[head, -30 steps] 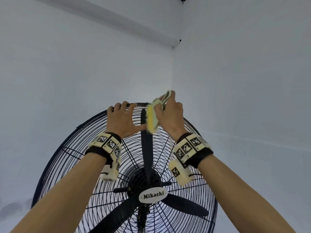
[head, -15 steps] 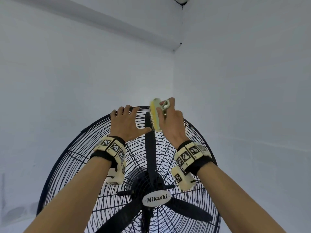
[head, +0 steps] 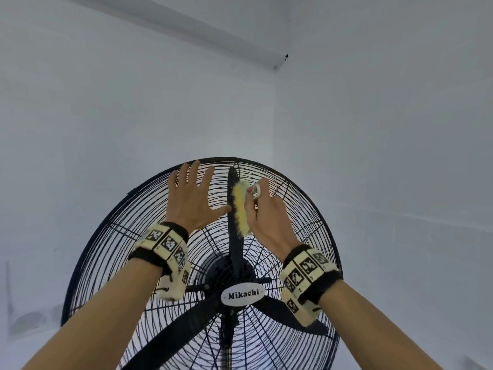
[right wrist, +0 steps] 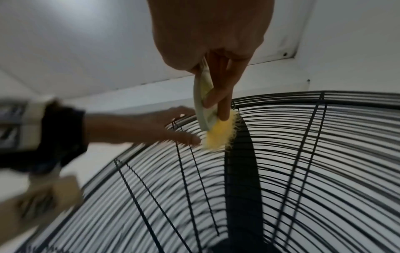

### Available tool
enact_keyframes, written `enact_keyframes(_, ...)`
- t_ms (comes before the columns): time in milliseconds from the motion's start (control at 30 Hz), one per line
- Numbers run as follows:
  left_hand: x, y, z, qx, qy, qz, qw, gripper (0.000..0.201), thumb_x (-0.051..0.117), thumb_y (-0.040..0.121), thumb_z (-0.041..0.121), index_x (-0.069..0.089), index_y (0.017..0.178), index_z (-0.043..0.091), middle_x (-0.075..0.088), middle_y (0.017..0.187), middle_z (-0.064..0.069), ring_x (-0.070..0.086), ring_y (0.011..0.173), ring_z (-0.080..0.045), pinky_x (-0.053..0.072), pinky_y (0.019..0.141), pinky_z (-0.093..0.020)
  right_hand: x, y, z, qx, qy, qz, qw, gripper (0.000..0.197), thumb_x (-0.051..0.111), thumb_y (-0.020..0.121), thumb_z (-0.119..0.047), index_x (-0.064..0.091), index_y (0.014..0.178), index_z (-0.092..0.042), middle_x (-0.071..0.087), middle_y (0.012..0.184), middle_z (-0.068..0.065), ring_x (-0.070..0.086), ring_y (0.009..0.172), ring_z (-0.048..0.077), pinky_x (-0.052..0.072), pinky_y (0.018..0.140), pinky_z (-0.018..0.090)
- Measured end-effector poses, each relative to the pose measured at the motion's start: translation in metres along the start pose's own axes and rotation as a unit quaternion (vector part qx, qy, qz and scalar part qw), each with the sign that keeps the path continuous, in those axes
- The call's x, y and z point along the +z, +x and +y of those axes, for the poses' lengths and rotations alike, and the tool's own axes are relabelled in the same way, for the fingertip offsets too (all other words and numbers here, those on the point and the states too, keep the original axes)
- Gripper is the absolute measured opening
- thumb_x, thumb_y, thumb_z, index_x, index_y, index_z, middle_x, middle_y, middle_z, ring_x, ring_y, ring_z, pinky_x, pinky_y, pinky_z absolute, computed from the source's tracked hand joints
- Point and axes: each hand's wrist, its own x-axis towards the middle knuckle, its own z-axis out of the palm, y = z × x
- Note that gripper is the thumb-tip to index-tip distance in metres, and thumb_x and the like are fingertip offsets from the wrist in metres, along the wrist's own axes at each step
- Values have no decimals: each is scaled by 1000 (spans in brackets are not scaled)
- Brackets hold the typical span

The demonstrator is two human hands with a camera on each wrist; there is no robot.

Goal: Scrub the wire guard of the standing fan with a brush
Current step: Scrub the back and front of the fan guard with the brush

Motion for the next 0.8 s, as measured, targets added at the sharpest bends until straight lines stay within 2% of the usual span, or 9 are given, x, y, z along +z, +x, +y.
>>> enact_keyframes(67,5,-25,-5,10,21,14,1000,115,55,75,90,21,165,28,9,173,-12,8,158,-38,12,124,-62,-2,-4,2,10,8,-1,1000,11,40,110,-28,41,108,-17,57,58,1,56,41,18,43,34,39)
enact_keyframes(133,8,-46,-9,6,31,36,999,113,59,74,87,29,163,26,13,173,-11,13,158,-39,18,120,-66,-4,2,4,37,17,41,998,14,39,110,-34,40,110,-21,65,66,4,64,49,18,50,41,43)
enact_keyframes(233,6,-62,-10,-39,27,49,998,108,63,73,84,37,157,21,23,168,-11,20,153,-40,22,117,-68,1,3,1,30,19,55,998,20,36,109,-39,40,112,-20,65,67,2,63,49,16,49,38,38)
enact_keyframes(367,-3,-64,-8,-102,5,-10,995,113,71,68,83,32,154,21,23,161,-13,19,149,-41,28,114,-68,13,-25,2,7,-20,-14,1000,22,37,109,-30,43,113,-10,52,58,-6,46,38,8,31,33,21)
enact_keyframes(467,-6,-63,-8,-122,7,-36,992,123,74,62,85,28,154,20,25,158,-15,19,147,-42,31,112,-68,8,-30,0,25,-15,-3,1000,13,41,109,-27,42,111,-14,58,60,-1,53,41,13,40,34,30)
enact_keyframes(600,-10,-62,-8,-124,17,-30,992,125,73,57,89,29,153,23,29,156,-16,23,144,-42,34,109,-67,4,-24,-2,53,11,28,998,16,38,110,-34,41,113,-18,64,65,5,64,48,18,50,37,41)
enact_keyframes(667,-12,-61,-8,-126,18,-33,991,123,74,58,89,30,153,24,28,156,-16,23,144,-42,34,109,-67,5,-33,-4,40,-5,-12,999,16,37,110,-34,38,110,-18,60,61,1,58,43,16,46,35,36)
enact_keyframes(733,-13,-59,-7,-133,12,-46,990,124,76,57,87,30,153,23,27,156,-16,22,145,-42,34,110,-67,3,-45,-5,28,-11,-64,997,12,40,109,-28,37,108,-16,53,59,-4,47,39,12,35,34,24)
enact_keyframes(800,-14,-57,-7,-139,4,-54,989,126,79,55,85,30,152,22,27,155,-17,22,145,-42,35,110,-68,-5,-50,-10,17,-15,-94,995,10,42,109,-24,39,108,-14,50,58,-6,40,40,9,30,36,21)
